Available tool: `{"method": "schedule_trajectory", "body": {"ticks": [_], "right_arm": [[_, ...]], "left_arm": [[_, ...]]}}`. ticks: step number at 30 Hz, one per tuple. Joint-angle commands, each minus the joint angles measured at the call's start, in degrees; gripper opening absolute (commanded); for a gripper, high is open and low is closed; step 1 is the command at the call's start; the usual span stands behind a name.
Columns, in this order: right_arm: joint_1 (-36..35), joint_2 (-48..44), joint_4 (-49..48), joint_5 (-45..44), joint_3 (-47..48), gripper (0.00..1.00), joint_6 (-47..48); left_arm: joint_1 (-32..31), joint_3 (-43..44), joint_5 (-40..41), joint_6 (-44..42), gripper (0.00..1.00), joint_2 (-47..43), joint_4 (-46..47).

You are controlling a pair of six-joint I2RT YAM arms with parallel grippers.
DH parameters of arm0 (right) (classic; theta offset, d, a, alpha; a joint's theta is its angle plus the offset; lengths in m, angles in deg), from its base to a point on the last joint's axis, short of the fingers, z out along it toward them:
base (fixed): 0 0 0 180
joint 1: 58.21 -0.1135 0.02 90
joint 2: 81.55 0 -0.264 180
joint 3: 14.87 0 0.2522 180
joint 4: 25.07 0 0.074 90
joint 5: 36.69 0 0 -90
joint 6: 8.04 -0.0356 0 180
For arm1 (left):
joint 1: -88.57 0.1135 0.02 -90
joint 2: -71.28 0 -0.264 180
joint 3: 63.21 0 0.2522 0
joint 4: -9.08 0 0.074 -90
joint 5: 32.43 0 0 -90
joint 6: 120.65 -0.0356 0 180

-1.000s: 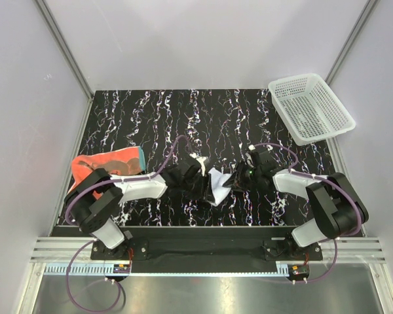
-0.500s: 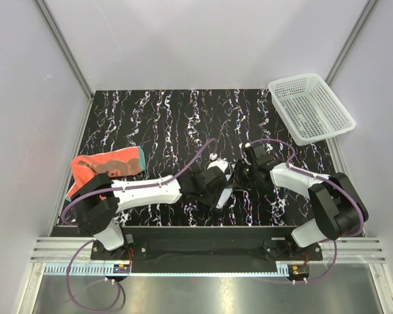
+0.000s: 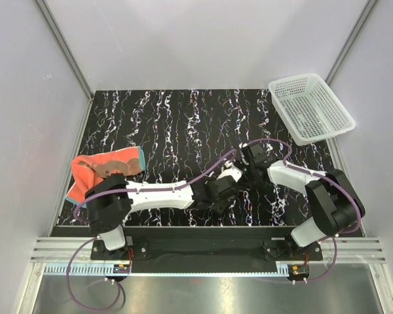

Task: Roll the towels
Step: Roll the towel

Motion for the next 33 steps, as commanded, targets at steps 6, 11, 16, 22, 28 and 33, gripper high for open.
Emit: {"method": "schedule_trajectory", "body": {"ticks": [6,11,16,22,28,33], "right_arm": [[-1.04,1.81,2.1,-1.51,2.85,0.19,0.83],[-1.39,2.69,2.1,-1.59,3.21,0.19,0.65],[-1.56,3.31,2.36,-1.59,3.47,0.19,0.65],[-1.65,3.22,3.33,-1.51,4.17,0.19,0.48],[-1.83,2.96,4.29,-1.24,4.79,0.19,0.39],[-2.09,2.61,4.65,-0.72,4.88,0.18,0.3]], "left_arm": [[-2.29,5.01,1.01,-1.88,0.56,4.04,2.62],[-3.7,6.41,3.47,-1.44,0.56,5.1,0.96],[-5.28,9.05,6.99,-0.12,0.57,7.47,-2.65],[-6.86,9.93,8.39,2.52,0.67,10.63,-3.7],[-7.21,11.16,12.79,5.68,0.65,12.83,-6.87],[-7.21,10.11,15.08,6.56,0.38,13.01,-6.7]]}}
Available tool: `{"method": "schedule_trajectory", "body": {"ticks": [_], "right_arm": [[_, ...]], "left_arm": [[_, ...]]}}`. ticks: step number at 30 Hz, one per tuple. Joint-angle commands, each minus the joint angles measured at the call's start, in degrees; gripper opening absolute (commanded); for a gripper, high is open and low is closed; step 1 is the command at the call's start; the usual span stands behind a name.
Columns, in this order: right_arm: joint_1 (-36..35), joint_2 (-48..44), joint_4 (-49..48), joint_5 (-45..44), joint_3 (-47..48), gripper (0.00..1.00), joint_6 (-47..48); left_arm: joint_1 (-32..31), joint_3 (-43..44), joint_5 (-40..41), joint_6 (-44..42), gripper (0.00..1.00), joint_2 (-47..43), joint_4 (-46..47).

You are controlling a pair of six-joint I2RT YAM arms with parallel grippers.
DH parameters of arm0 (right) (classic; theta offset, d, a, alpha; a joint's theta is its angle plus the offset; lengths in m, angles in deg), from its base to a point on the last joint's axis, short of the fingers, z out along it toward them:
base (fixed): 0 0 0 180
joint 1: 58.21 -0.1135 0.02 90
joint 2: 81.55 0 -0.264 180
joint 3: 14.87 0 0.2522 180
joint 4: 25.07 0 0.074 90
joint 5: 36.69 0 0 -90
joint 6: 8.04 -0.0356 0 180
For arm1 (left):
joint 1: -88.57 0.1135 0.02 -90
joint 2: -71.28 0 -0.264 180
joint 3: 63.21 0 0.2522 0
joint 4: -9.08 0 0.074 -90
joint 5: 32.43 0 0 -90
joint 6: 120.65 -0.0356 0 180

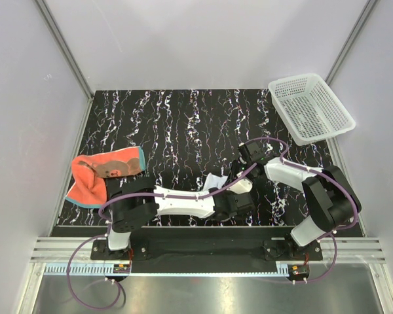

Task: Roll the towels
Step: Roll the towel

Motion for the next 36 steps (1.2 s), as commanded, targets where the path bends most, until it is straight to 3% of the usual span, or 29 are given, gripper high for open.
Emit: {"method": "schedule_trajectory", "body": {"ticks": [1,5,8,10,11,12,16,27,36], "right_arm": [[-1.3,0.01,1.87,-0.67,1.9,0.18,0.15],[-1.48,-0.17,2.05,0.29,1.73,0.19,-0.03],[-1.48,0.09,3.28,0.38,2.08,0.21,0.58],[-1.48,-0.17,4.59,0.03,2.6,0.31,0.85],[-1.48,-0.26,5.03,-0.75,2.96,0.47,1.28],[-1.39,-0.26,5.65,-1.11,3.48,0.53,1.55],[-1.48,-0.35,8.89,-1.55,7.87,0.66,2.52],[1.77,-0.52,19.1,-4.45,21.85,0.72,7.35],[1.68,-5.26,6.64,6.09,9.75,0.7,4.63]], "left_arm": [[-0.26,0.58,2.95,1.4,0.29,0.94,0.65],[0.0,-1.44,2.51,1.84,0.07,0.77,2.23],[0.0,-3.11,1.46,2.19,0.0,-0.19,3.98],[0.44,-6.53,-0.21,2.37,0.0,-2.38,6.96],[0.7,-9.33,-2.13,2.55,0.0,-3.27,8.28],[0.96,-11.27,-3.28,2.46,0.0,-5.54,9.95],[2.72,-19.36,-9.96,1.93,0.0,-11.44,20.48],[10.36,-36.85,-29.11,11.5,0.0,-21.37,44.05],[18.27,-49.42,-43.27,28.55,0.0,-18.75,71.47]]}}
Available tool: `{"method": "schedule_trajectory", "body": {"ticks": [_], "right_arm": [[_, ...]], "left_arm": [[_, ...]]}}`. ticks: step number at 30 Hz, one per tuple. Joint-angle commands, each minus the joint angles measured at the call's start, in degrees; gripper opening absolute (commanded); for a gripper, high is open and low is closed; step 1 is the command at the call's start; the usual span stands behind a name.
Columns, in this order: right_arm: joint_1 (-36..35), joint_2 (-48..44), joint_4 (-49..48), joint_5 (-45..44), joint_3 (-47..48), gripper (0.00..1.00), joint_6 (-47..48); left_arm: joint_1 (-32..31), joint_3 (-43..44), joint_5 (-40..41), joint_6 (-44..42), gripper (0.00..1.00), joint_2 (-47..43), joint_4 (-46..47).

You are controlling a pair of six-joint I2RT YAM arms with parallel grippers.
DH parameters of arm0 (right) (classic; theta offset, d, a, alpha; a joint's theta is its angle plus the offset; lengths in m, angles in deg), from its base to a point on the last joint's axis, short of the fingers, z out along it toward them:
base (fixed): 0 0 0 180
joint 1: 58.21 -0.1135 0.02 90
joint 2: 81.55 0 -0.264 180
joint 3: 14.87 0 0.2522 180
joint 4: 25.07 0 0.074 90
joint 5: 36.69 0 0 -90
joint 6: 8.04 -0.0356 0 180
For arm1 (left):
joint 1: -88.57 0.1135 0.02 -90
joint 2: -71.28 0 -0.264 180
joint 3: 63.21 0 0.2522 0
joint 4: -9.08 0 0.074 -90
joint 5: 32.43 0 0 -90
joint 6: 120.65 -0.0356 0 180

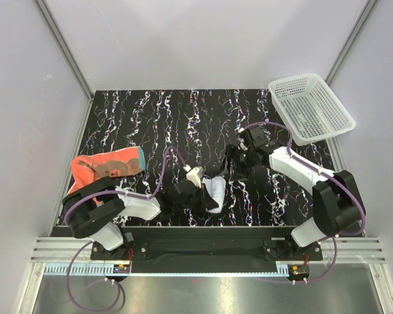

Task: Roll the towels
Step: Roll the towel

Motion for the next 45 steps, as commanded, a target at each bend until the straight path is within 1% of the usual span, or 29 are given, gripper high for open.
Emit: {"method": "schedule_trajectory", "body": {"ticks": [1,3,9,18,21,24,29,33,37,38,40,41,42,43,44,45], "right_arm": [[-0.02,-3.54,-6.38,5.22,-4.76,0.7,-1.81],[-0.02,-4.33,-10.23,6.89,-8.17,0.7,-2.7],[-0.2,-3.2,-19.38,9.88,-14.95,0.68,-6.04],[-1.08,0.41,-27.04,10.67,-20.06,0.62,-8.5],[-1.52,0.68,-28.01,10.59,-21.03,0.62,-8.85],[-1.6,0.15,-28.1,10.24,-21.91,0.64,-8.94],[-1.69,-2.05,-25.12,7.78,-22.44,0.7,-7.8],[-1.69,-2.05,-25.9,7.95,-23.49,0.68,-7.97],[-2.13,-0.82,-29.93,9.26,-25.25,0.61,-9.55],[-2.22,-0.38,-31.16,9.44,-25.77,0.53,-9.91],[-2.57,-0.12,-32.05,9.53,-26.21,0.43,-10.79],[-2.66,-0.38,-33.27,9.36,-26.3,0.32,-11.05],[-2.66,-0.55,-33.02,9.01,-26.3,0.27,-11.05],[-2.75,-0.9,-32.41,7.7,-26.13,0.24,-11.05],[-2.66,-1.43,-29.62,6.81,-25.61,0.23,-10.79],[-2.66,-1.7,-28.46,5.94,-25.25,0.21,-10.09]], "left_arm": [[1.65,-4.19,-9.64,9.69,0.0,3.22,15.06],[2.09,-5.15,-10.61,10.76,0.0,4.36,18.16],[2.61,-6.74,-10.26,12.43,0.0,5.07,21.07],[3.23,-8.14,-10.17,13.75,0.0,6.04,22.56],[3.58,-8.85,-10.18,14.8,0.0,6.74,25.37],[3.76,-9.03,-10.26,15.51,0.0,7.27,26.61],[3.93,-8.41,-10.35,15.16,0.0,7.44,25.82],[3.93,-8.32,-10.17,14.98,0.0,7.18,25.56],[3.93,-8.24,-10.09,14.72,0.0,7.18,25.38],[3.93,-7.89,-10.52,14.55,0.0,7.35,25.47],[3.93,-7.27,-10.96,13.67,0.0,7.44,24.59],[3.93,-5.79,-11.66,12.97,0.0,7.44,23.63],[3.93,-4.9,-11.84,11.92,0.0,7.36,20.06],[3.85,-3.85,-11.84,9.12,0.0,7.01,17.5],[3.41,-2.71,-11.41,7.53,0.08,6.14,14.77],[3.15,-0.7,-10.62,4.64,0.18,5.52,8.83]]}}
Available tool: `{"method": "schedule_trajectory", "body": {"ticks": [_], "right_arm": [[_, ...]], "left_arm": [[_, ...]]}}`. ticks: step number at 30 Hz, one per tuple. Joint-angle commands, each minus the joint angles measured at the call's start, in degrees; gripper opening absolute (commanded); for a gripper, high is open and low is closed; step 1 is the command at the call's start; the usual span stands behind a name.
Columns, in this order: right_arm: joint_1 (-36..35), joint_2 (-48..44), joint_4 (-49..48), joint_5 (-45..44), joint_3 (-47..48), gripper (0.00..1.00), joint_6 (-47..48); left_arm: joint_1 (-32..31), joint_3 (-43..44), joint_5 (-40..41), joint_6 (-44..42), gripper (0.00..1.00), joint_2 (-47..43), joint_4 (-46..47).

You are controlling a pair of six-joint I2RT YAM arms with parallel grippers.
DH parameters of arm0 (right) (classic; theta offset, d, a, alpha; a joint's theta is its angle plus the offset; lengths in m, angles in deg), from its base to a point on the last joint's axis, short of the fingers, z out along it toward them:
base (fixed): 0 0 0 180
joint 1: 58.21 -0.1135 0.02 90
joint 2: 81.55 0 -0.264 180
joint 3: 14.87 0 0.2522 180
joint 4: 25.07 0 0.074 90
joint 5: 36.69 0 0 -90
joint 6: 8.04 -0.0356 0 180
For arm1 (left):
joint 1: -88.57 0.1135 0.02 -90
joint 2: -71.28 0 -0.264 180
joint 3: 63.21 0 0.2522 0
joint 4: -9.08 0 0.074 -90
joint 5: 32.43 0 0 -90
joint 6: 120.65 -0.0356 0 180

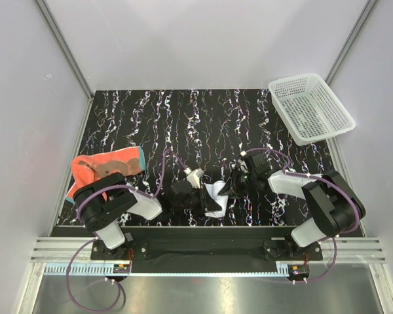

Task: Roll the towels
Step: Roll the towel

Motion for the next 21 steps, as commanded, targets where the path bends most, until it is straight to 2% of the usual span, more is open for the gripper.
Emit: {"method": "schedule_trajectory", "body": {"ticks": [1,2,3,6,10,11,14,21], "right_arm": [[-0.91,-1.35,4.56,-4.21,1.09,0.21,0.86],[-1.0,-1.61,6.16,-5.53,1.44,0.2,1.13],[-1.0,-1.79,7.74,-6.85,1.79,0.19,1.74],[-0.91,-3.19,14.41,-12.82,3.02,0.18,2.27],[-1.09,-4.78,24.08,-21.6,6.27,0.17,2.89],[-1.09,-5.21,27.49,-22.67,6.89,0.17,2.89],[-1.61,-5.48,33.04,-25.84,9.6,0.17,3.06],[-4.07,-3.11,40.8,-29.71,15.59,0.18,1.66]], "left_arm": [[-1.14,5.83,2.99,-8.84,0.38,-2.79,-16.09],[-1.49,6.8,4.41,-10.25,0.47,-3.67,-16.16],[-1.93,9.16,5.99,-12.88,0.52,-4.47,-22.42],[-3.43,12.86,12.23,-16.58,0.64,-6.23,-34.03],[-6.41,19.97,22.5,-22.11,0.66,-7.02,-45.84],[-8.07,21.21,27.57,-22.74,0.66,-7.02,-48.48],[-11.41,25.96,35.67,-24.59,0.67,-6.32,-57.35],[-18.8,36.77,48.27,-26.87,0.67,-1.94,-66.6]]}}
